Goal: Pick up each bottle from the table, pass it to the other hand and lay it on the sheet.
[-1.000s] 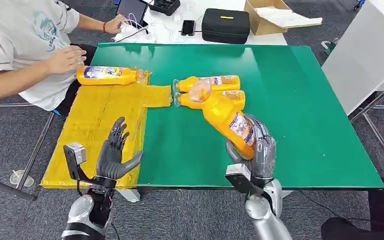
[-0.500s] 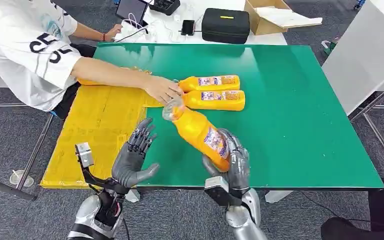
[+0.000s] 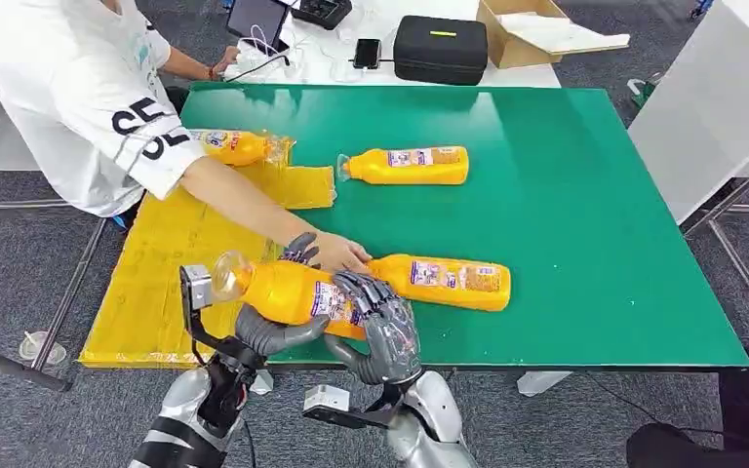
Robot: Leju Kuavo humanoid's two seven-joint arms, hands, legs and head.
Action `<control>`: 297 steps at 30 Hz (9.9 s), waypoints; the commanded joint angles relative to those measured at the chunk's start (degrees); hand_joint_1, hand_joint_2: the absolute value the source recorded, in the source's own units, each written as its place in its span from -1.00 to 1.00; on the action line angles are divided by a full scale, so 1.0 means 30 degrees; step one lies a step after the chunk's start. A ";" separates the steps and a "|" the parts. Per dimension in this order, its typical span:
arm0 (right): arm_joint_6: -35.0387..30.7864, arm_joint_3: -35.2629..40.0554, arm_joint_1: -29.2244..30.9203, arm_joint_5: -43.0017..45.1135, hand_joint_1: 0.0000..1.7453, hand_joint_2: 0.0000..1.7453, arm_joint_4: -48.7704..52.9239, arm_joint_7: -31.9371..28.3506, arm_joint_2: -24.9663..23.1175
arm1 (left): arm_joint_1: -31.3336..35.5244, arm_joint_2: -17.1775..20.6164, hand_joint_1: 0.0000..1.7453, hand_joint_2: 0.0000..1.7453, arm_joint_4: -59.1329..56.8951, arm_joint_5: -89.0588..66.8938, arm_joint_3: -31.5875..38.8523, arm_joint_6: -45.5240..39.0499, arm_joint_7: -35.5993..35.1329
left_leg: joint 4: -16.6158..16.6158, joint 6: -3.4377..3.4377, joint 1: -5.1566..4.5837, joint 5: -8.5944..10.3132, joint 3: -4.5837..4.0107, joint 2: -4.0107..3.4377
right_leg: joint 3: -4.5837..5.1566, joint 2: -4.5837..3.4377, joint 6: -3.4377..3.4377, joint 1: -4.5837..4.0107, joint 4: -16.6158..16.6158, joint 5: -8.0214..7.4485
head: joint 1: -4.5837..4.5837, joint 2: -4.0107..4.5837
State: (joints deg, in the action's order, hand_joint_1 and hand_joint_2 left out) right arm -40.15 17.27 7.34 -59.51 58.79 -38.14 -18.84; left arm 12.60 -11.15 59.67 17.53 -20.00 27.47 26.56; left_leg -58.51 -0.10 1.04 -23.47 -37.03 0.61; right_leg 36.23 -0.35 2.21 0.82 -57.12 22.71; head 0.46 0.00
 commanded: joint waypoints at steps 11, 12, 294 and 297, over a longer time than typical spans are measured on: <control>0.0050 0.1076 0.0779 -0.0127 1.00 1.00 -0.2758 0.0391 -0.0386 | 0.1189 0.0116 -1.00 1.00 -0.2045 0.3206 -0.0583 0.1783 -0.0344 | 0.0010 0.0011 0.0021 -0.0015 0.0056 -0.0017 | -0.0051 0.0011 -0.0022 -0.0025 0.0016 0.0013 | -0.0007 0.0000; 0.0050 0.1076 0.0779 -0.0127 1.00 1.00 -0.2758 0.0391 -0.0386 | 0.1189 0.0116 -1.00 1.00 -0.2045 0.3206 -0.0583 0.1783 -0.0344 | 0.0011 0.0017 0.0023 -0.0033 0.0103 -0.0025 | -0.0098 0.0011 -0.0031 -0.0030 0.0019 0.0029 | -0.0007 0.0000; 1.7021 1.1343 0.9120 1.1682 1.00 1.00 -0.2771 1.1325 1.3708 | 0.2724 0.0666 -1.00 1.00 -0.5567 -1.0072 0.6780 -0.9726 0.4481 | 0.0015 0.0022 0.0000 0.0091 0.0191 -0.0035 | -0.0153 -0.0027 -0.0070 -0.0017 0.0038 -0.0146 | 0.0007 0.0000; 1.4306 0.7377 0.6475 1.1727 1.00 1.00 0.0158 1.1204 1.3188 | 0.2303 0.0522 -1.00 1.00 -0.5046 -0.9963 0.7298 -0.9277 0.4481 | 0.0011 0.0015 0.0006 0.0112 0.0179 -0.0008 | -0.0158 -0.0009 -0.0058 -0.0022 0.0035 -0.0136 | 0.0007 -0.0007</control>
State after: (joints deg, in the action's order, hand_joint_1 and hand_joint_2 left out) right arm 11.60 55.75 38.84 -25.15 47.61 -3.65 22.12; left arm 19.63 -9.14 44.46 -12.57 -0.72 -2.16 40.22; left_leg -58.55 -0.08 1.02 -23.12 -36.59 0.45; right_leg 35.92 -0.58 2.11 0.82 -57.12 22.24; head 0.48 -0.02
